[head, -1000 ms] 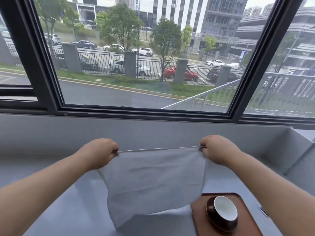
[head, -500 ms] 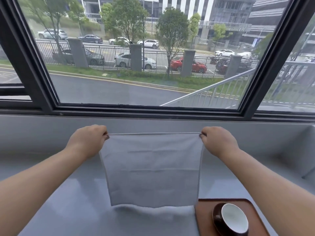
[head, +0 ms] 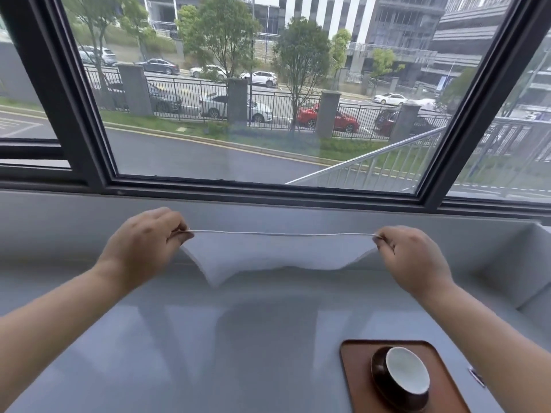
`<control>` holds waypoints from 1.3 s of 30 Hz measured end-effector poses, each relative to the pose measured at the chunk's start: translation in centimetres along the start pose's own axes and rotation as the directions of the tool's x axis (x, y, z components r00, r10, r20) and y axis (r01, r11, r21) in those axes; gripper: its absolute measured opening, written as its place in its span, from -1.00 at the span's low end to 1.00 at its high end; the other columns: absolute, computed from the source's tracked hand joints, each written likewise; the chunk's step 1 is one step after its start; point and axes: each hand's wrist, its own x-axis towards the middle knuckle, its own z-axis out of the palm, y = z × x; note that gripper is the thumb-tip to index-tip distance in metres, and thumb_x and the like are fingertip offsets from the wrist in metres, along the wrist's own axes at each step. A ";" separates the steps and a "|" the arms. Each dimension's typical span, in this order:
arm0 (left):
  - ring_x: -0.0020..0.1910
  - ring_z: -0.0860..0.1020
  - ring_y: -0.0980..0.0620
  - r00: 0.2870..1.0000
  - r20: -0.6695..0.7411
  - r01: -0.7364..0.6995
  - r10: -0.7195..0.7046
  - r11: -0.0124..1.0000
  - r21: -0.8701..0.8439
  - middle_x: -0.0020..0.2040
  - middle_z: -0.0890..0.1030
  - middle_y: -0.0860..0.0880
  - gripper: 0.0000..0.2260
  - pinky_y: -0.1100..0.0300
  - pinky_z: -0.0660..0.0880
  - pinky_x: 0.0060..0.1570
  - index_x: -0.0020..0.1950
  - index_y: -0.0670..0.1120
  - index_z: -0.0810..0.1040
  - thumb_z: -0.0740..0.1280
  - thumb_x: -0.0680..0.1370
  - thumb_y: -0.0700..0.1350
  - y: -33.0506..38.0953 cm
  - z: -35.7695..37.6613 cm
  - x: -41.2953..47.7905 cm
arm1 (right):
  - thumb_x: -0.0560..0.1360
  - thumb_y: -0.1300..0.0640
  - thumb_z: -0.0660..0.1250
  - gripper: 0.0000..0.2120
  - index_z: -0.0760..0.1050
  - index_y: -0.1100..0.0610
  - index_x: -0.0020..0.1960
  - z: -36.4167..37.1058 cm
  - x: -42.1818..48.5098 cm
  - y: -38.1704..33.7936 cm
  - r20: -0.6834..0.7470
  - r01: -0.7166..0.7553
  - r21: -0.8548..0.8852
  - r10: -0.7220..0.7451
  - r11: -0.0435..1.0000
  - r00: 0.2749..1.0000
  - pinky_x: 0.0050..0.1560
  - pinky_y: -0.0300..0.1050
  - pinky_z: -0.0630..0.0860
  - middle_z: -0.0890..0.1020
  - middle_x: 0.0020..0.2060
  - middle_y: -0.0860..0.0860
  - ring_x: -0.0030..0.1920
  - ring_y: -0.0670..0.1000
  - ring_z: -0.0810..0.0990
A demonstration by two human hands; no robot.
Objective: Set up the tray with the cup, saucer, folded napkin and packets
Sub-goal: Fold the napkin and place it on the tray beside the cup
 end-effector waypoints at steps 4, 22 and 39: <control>-0.23 0.60 -0.09 0.987 0.151 -0.043 0.060 0.993 -0.110 -0.21 0.62 0.05 -0.70 0.10 0.46 -0.19 -0.16 -0.06 0.63 0.29 0.56 0.12 -0.7 1.8 -7.0 | 0.50 0.25 0.47 -0.88 0.68 0.05 -0.05 2.4 -7.0 0.0 0.068 -0.026 0.032 0.024 0.999 0.997 -0.16 -0.06 0.45 0.67 -0.21 -0.08 -0.15 0.11 0.59; 0.10 0.55 0.30 0.422 0.896 0.396 -0.142 0.917 -0.041 0.05 0.64 0.24 -0.81 0.35 0.47 0.11 -0.22 0.31 0.40 0.31 0.51 0.33 0.1 10.9 -32.9 | 0.09 -0.08 0.71 -0.73 0.65 -0.10 -0.34 11.5 -31.5 -2.0 0.767 0.066 -0.108 0.041 0.992 0.640 -0.42 -0.31 0.50 0.59 -0.40 -0.12 -0.35 -0.02 0.63; -0.34 0.54 0.10 0.371 0.794 0.757 -0.481 0.653 0.042 -0.34 0.64 0.15 -0.85 0.13 0.41 -0.29 -0.20 0.15 0.63 0.48 0.56 0.07 -2.2 18.1 -21.5 | 0.55 0.06 0.41 -0.72 0.45 0.03 -0.31 18.6 -21.2 5.1 0.720 -0.510 0.073 0.309 0.857 0.622 -0.33 -0.19 0.36 0.52 -0.46 -0.06 -0.40 -0.13 0.46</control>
